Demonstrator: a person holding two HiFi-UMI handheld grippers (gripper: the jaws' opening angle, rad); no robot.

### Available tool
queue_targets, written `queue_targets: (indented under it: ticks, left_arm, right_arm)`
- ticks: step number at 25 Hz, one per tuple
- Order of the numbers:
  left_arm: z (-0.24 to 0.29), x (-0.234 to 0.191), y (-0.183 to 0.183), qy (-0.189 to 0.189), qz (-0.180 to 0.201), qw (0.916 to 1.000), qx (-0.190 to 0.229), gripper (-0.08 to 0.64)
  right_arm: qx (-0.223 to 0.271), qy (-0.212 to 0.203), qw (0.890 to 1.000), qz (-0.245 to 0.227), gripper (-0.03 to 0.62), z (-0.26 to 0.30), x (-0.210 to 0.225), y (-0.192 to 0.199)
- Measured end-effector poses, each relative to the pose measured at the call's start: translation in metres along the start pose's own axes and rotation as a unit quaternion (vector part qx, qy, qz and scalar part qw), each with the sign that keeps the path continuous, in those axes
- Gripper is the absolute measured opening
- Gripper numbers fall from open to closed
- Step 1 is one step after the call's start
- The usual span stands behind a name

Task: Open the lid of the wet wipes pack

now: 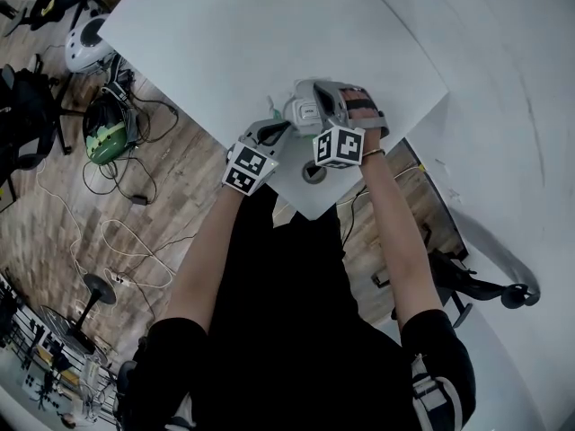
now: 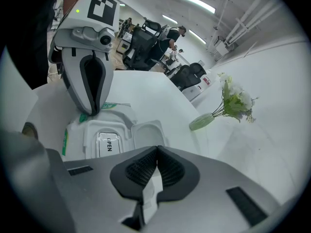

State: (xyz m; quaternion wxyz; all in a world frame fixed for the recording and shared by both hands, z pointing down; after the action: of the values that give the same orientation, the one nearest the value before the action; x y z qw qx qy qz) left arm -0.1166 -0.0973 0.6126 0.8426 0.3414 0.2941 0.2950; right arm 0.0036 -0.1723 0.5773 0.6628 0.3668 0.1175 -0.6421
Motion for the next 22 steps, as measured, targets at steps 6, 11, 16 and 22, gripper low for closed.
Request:
queue_targets:
  ticks: [6, 11, 16, 22]
  left_arm:
    - [0.001, 0.002, -0.001, 0.001, 0.003, 1.0, -0.005, 0.023]
    - [0.001, 0.001, 0.0, -0.001, 0.002, 1.0, 0.0, 0.023]
    - [-0.001, 0.002, -0.001, -0.003, 0.0, 1.0, -0.004, 0.023]
    - [-0.002, 0.001, -0.005, 0.007, -0.033, 0.9993, -0.017, 0.023]
  right_arm:
    - [-0.005, 0.002, 1.0, 0.019, 0.018, -0.015, -0.005, 0.007]
    - [-0.008, 0.003, 1.0, 0.029, 0.018, -0.025, -0.01, 0.012]
    - [-0.007, 0.006, 0.999, 0.038, 0.018, -0.034, -0.014, 0.012]
    - [-0.015, 0.003, 0.999, 0.05, 0.017, -0.045, -0.016, 0.015]
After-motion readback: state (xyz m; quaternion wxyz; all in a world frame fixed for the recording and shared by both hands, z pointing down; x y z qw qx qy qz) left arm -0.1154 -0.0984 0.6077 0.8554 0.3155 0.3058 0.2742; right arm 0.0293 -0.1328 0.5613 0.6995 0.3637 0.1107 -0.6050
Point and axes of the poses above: the fingertips, and each gripper's own axes: z forward along the fingers, x to its right, y out of its underside, the point moved 8 cm from there along -z, backward along the fingers, and after that the axes turned 4 degrees about -x, right-handed, at the moved point
